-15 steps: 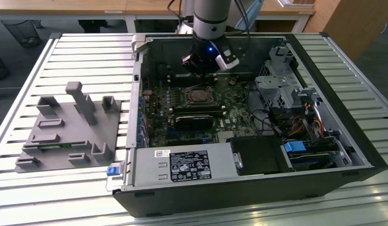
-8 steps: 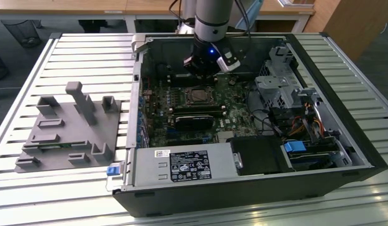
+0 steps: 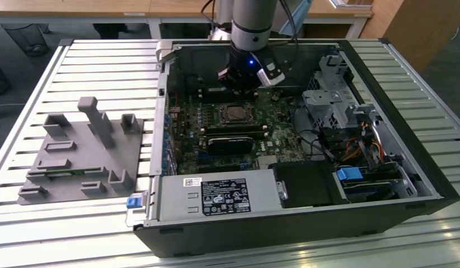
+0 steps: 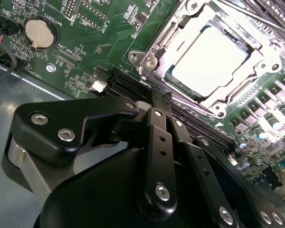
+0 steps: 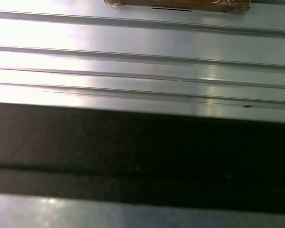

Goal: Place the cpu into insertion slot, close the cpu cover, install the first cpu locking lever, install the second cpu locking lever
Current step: 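Install the first cpu locking lever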

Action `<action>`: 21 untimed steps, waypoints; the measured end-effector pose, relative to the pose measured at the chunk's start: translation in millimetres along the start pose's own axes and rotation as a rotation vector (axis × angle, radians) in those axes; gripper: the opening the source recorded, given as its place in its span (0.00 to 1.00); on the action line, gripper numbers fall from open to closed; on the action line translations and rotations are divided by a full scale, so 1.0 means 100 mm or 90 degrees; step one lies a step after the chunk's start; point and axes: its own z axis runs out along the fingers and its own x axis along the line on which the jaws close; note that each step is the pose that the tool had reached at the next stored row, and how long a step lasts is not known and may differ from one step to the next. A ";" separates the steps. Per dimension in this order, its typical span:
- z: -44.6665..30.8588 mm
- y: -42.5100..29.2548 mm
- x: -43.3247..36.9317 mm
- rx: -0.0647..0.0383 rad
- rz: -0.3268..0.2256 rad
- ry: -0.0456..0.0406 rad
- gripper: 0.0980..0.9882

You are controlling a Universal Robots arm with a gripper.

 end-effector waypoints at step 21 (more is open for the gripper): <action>-0.094 0.008 -0.037 0.017 0.000 0.0010 0.01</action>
